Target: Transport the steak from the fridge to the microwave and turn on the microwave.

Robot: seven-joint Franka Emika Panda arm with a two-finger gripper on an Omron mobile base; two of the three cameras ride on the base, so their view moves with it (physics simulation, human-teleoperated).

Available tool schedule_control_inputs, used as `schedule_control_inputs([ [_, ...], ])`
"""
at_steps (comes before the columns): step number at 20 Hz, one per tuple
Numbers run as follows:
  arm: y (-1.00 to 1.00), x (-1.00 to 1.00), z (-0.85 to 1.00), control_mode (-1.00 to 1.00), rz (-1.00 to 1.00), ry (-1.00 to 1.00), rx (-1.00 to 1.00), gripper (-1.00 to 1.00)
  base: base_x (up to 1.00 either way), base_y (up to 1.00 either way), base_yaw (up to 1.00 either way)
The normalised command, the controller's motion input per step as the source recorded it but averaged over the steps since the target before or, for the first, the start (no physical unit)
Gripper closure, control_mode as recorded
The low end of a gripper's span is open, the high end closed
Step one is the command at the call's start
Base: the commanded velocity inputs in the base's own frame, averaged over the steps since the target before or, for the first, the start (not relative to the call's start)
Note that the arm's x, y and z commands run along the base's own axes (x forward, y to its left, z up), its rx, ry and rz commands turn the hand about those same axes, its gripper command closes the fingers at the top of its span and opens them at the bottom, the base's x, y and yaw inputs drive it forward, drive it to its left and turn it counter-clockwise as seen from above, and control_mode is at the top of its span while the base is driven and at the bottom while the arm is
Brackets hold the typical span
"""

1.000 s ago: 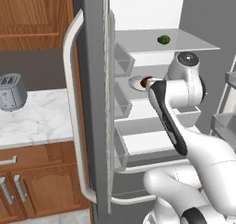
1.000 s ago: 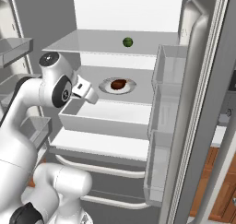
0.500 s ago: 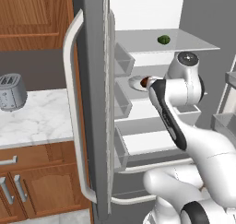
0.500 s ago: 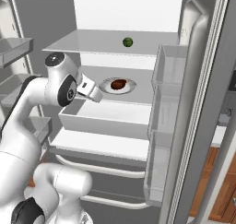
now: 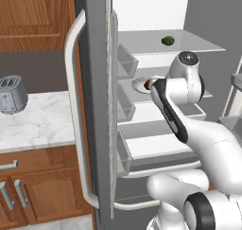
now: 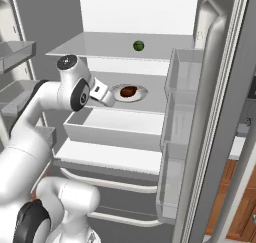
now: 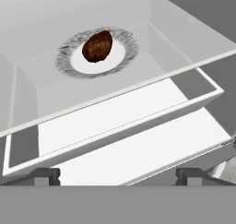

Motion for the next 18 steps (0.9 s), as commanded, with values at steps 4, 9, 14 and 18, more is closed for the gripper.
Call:
schedule_control_inputs([
  [4,0.0,0.35,-0.12,-1.0,0.0,-0.09,0.0,-1.0,0.0,0.0,0.0],
  [9,-0.02,0.36,-0.12,-1.0,0.0,-0.09,0.0,-1.0,0.0,0.0,0.0],
  [14,-0.03,0.33,-0.09,-1.0,-0.01,-0.06,0.0,-1.0,0.0,0.0,0.0],
  [18,-0.09,0.22,0.0,-1.0,0.0,0.0,0.0,-1.0,0.0,0.0,0.0],
])
